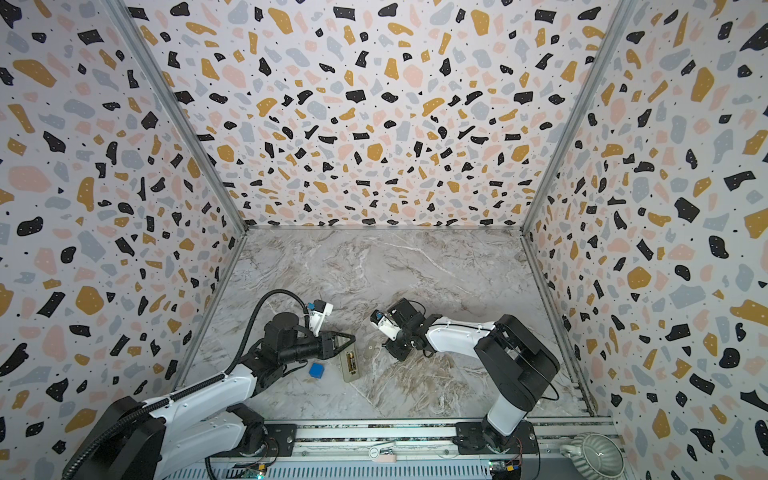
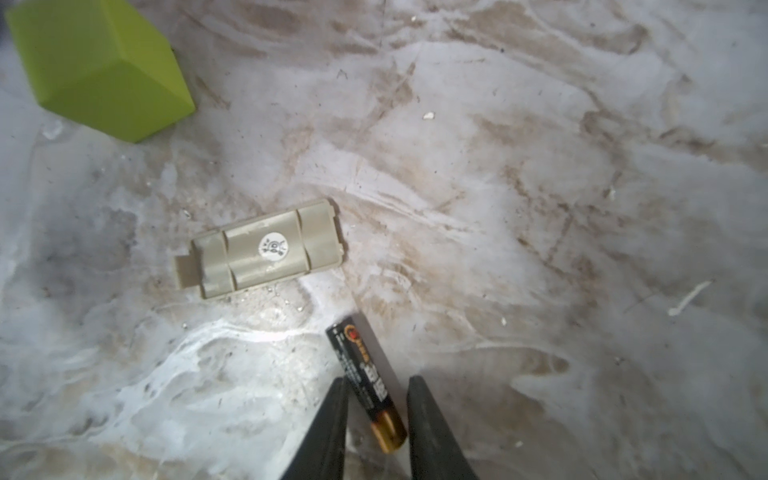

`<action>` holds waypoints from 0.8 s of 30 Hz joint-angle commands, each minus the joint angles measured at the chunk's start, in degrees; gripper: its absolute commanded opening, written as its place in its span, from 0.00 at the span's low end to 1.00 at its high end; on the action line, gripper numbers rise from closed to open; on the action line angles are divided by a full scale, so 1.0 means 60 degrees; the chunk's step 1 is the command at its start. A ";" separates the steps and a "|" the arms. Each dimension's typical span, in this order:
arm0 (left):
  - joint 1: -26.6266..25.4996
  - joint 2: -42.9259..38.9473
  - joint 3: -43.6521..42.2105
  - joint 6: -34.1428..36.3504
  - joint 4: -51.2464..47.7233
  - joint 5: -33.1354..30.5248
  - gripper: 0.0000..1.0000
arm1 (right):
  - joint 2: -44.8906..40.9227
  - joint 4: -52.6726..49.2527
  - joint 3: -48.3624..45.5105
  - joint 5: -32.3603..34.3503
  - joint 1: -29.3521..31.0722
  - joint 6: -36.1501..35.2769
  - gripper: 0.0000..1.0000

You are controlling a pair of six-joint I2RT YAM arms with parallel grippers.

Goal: Load the batteries into the remote control

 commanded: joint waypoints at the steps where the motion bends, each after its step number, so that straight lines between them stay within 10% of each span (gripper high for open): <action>1: 0.0073 -0.0001 -0.0071 -0.0021 0.0552 0.0142 0.00 | 0.0076 -0.0483 0.0332 -0.0040 -0.0009 -0.0103 0.22; 24: 0.0055 -0.1078 -0.1365 -0.1598 0.2746 -0.2339 0.00 | -0.0795 -0.0681 -0.0131 -0.0018 0.0883 0.1088 0.11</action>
